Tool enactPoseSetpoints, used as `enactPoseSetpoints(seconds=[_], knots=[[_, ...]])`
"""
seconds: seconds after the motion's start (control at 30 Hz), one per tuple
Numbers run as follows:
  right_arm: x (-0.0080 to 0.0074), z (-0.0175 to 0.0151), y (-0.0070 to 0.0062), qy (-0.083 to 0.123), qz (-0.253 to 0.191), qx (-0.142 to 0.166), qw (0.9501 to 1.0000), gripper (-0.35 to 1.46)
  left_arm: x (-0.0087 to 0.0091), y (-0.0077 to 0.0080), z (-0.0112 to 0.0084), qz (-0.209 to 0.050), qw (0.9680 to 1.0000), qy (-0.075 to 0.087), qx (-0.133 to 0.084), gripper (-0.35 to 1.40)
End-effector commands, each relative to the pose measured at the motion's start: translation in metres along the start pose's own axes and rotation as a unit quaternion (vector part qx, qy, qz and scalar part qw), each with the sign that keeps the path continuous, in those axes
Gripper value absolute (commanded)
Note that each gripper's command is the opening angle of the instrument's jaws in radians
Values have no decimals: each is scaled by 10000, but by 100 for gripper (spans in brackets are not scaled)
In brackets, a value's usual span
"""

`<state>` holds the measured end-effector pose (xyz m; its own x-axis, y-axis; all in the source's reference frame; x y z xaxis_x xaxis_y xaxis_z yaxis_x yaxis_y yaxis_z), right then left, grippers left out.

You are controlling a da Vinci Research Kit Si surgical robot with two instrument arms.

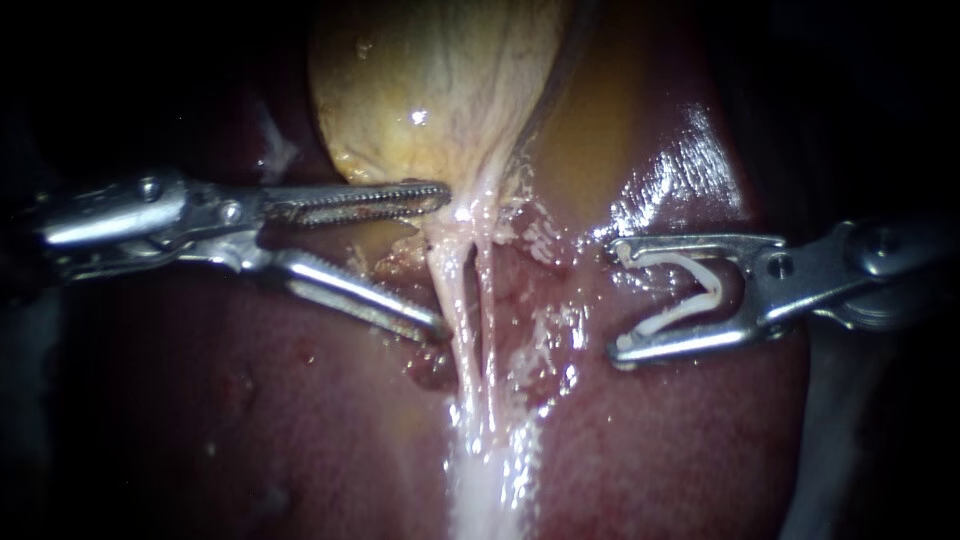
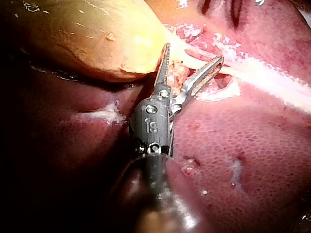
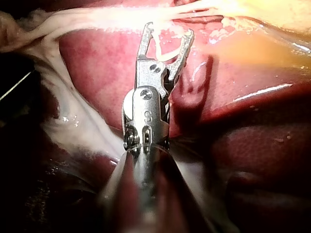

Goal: Grabbing gallbladder

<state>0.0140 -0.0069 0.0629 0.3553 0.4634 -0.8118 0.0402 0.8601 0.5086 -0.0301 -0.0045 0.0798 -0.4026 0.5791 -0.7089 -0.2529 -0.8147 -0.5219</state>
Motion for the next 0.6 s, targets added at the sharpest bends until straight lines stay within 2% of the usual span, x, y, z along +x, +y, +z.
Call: enactPoseSetpoints(seconds=[0.03,0.17,0.33,0.6], knots=[[0,0,0,0,0,0,10000,46,-1,0,0,15,10000,6,-9,54],[0,0,0,0,0,0,10000,46,-4,0,-1,-65,10000,-25,39,29],[0,0,0,1,30,-1,10000,46,-8,-5,-4,-144,9998,-38,111,9],[1,0,0,1,30,0,10000,45,-13,-8,-7,-162,9996,-140,159,1]])
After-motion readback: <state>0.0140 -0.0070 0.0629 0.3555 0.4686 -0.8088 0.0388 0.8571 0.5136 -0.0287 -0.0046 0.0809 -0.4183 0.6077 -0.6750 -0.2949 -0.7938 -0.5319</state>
